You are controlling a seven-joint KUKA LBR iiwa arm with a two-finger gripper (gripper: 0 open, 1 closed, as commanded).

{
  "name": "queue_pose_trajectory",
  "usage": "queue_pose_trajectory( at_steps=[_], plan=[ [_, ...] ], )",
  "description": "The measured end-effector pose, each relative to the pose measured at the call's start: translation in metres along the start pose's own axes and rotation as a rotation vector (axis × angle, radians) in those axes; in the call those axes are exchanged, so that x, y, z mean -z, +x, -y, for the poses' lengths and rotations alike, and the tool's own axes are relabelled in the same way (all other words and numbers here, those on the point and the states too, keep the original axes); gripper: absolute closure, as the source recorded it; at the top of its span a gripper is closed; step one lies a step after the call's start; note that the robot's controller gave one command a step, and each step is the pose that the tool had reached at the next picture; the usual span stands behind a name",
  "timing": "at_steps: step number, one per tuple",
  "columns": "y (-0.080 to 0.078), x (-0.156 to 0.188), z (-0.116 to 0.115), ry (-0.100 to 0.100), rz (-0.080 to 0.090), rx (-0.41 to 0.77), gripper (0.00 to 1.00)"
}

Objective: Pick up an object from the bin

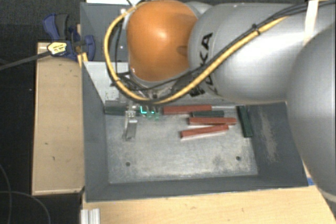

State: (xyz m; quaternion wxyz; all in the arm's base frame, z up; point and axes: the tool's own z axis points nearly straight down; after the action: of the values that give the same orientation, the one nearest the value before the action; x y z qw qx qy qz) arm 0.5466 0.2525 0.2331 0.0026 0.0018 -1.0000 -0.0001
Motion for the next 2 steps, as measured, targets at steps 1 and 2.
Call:
queue_pose_trajectory(
  at_steps=[1,2],
  plan=[
    [-0.046,-0.036,0.003,-0.002,0.009,-0.116,0.00],
    [-0.046,-0.104,0.028,0.001,0.003,-0.316,0.00]
  ],
)
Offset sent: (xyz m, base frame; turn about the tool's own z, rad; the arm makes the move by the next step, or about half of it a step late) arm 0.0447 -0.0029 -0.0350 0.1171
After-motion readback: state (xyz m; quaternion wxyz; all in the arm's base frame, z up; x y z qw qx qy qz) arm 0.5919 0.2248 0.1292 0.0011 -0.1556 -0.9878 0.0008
